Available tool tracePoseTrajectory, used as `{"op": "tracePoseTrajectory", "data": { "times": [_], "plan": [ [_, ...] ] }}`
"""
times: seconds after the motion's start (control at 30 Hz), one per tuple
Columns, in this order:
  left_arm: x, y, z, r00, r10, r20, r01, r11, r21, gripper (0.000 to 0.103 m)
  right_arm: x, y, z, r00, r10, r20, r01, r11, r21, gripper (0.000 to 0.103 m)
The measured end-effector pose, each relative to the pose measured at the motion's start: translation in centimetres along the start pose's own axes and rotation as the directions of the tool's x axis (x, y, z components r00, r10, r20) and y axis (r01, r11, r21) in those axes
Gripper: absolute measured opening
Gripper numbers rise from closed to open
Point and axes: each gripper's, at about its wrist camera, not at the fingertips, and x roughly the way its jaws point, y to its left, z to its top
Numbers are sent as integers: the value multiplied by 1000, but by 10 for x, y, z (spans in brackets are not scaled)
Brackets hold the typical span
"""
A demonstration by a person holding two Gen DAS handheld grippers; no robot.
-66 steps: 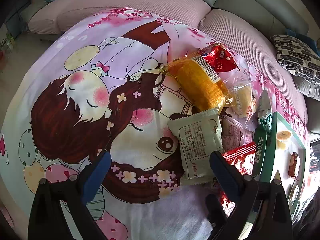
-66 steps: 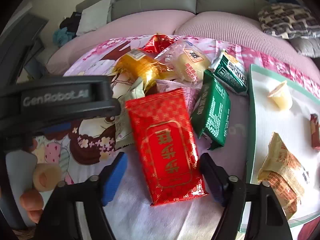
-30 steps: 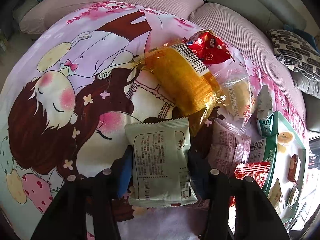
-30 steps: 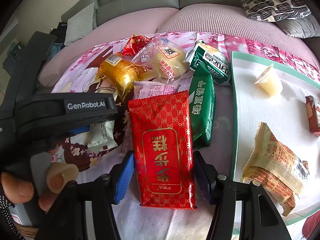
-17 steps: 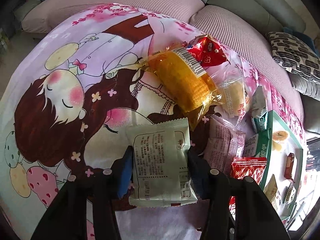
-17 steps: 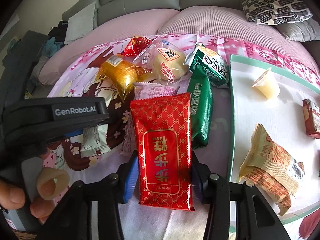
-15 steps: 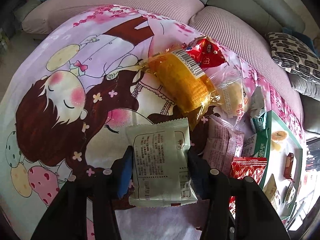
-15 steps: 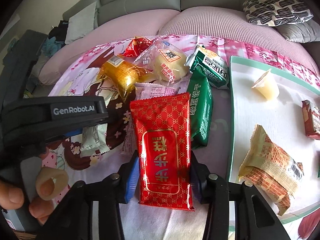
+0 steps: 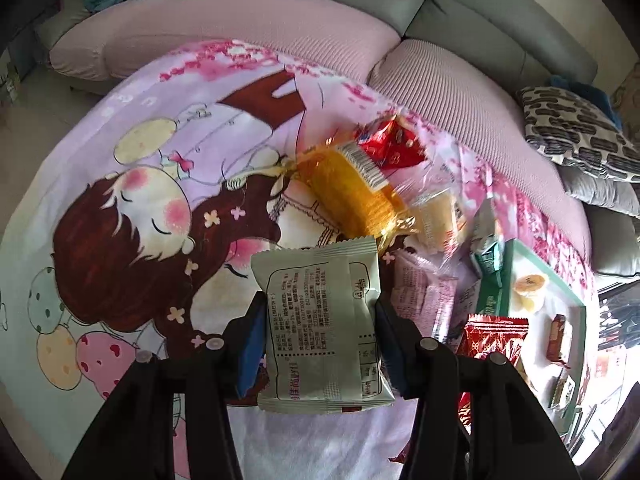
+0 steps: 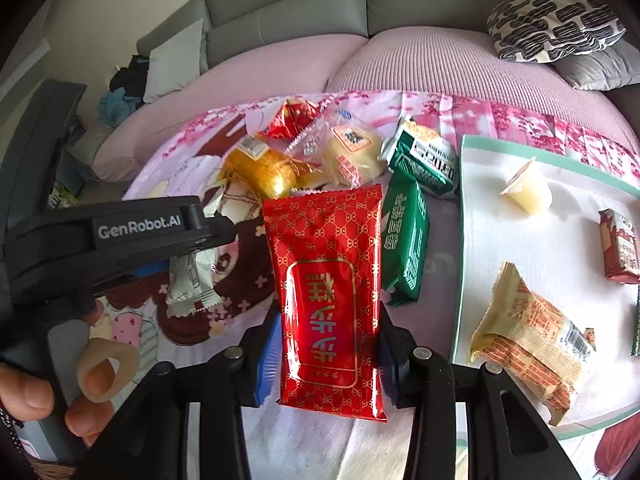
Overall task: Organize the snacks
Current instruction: 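Grasp and lift the red pack with the right gripper while the left lifts the pale wafer pack, then carry both packs over the tray and open both grippers to release them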
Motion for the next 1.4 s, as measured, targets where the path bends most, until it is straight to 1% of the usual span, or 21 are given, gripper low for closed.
{"op": "tracePoseTrajectory", "data": {
  "times": [0.13,0.23,0.43,0.57,0.77,0.87,1.03,1.1,1.3,1.33,1.4],
  "plan": [
    [-19,0,0,999,-21,50,21,1000,4,53,-16,1,2,999,27,32,-28,1000,10,44],
    [-31,0,0,996,-25,80,24,1000,6,53,-27,3,3,998,29,58,-30,1000,8,44],
    [-34,-11,1,995,-44,94,42,999,28,53,-43,-2,7,996,27,87,-29,999,24,44],
    [-35,-22,0,994,-53,95,49,998,48,53,-49,-15,9,996,19,91,-24,998,56,44],
    [-38,-43,-2,992,-61,107,52,995,82,53,-63,-43,16,993,-24,119,12,995,104,44],
    [-36,-57,-2,993,-66,97,55,993,104,53,-70,-65,19,989,-70,133,50,988,145,44],
    [-31,-92,-7,993,-93,77,78,981,176,53,-82,-112,24,979,-137,152,96,964,249,44],
    [-26,-110,-11,993,-108,56,94,973,211,53,-86,-131,25,974,-166,155,116,950,290,44],
    [-16,-157,-17,990,-142,22,129,945,301,53,-99,-192,21,955,-258,145,175,888,425,44],
    [-15,-163,-17,989,-146,19,133,941,311,53,-100,-202,20,954,-266,140,179,877,446,44],
    [-11,-178,-21,987,-159,8,147,930,338,53,-103,-223,15,956,-260,139,159,851,500,44]
  ]
}}
